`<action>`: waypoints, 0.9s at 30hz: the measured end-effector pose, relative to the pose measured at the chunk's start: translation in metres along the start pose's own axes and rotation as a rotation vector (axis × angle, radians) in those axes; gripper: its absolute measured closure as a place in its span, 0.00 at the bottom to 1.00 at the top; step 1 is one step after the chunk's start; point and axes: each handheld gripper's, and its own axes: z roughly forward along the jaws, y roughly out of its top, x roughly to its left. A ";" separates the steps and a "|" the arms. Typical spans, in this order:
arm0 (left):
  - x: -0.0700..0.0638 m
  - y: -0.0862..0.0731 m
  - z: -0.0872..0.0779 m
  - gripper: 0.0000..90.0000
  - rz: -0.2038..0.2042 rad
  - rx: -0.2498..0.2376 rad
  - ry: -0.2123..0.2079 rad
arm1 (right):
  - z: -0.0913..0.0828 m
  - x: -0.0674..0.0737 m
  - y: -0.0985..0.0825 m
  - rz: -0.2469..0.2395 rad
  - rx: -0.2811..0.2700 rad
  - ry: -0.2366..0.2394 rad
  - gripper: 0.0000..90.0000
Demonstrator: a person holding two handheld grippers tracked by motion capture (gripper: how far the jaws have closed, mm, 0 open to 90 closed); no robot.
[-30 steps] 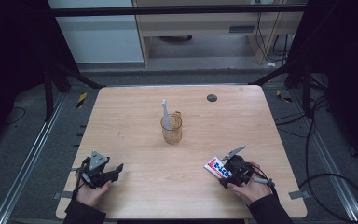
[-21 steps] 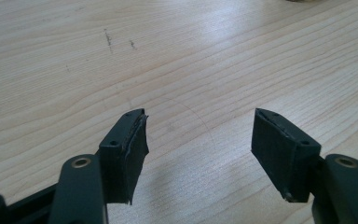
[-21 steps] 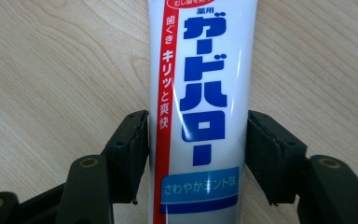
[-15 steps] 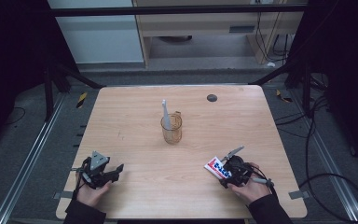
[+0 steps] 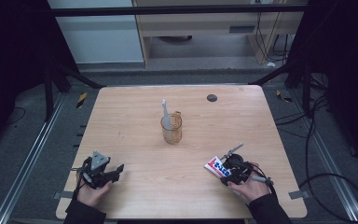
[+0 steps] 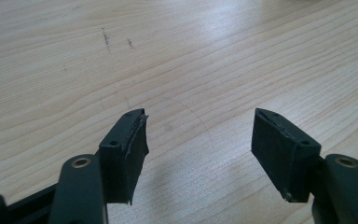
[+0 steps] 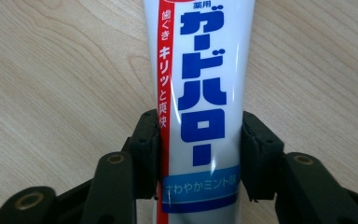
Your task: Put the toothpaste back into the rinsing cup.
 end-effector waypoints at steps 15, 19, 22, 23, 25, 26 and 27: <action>0.000 0.000 0.000 0.39 -0.001 -0.002 0.001 | -0.017 -0.001 -0.001 0.016 -0.114 0.036 0.73; 0.000 0.000 0.000 0.39 -0.007 -0.003 0.001 | -0.024 -0.003 -0.002 0.044 -0.205 0.051 0.73; 0.000 0.000 0.000 0.39 -0.013 -0.006 0.000 | -0.028 -0.005 -0.001 0.062 -0.259 0.061 0.74; 0.000 0.001 -0.001 0.39 -0.013 -0.007 0.000 | -0.029 -0.005 -0.001 0.068 -0.275 0.065 0.74; 0.000 0.001 -0.001 0.39 -0.011 -0.008 0.002 | -0.031 -0.006 0.000 0.076 -0.305 0.076 0.74; 0.000 0.001 -0.001 0.39 -0.012 -0.010 0.002 | -0.032 -0.006 0.001 0.078 -0.324 0.081 0.74; 0.000 0.001 -0.001 0.39 -0.014 -0.011 0.003 | -0.034 -0.007 0.003 0.081 -0.342 0.081 0.74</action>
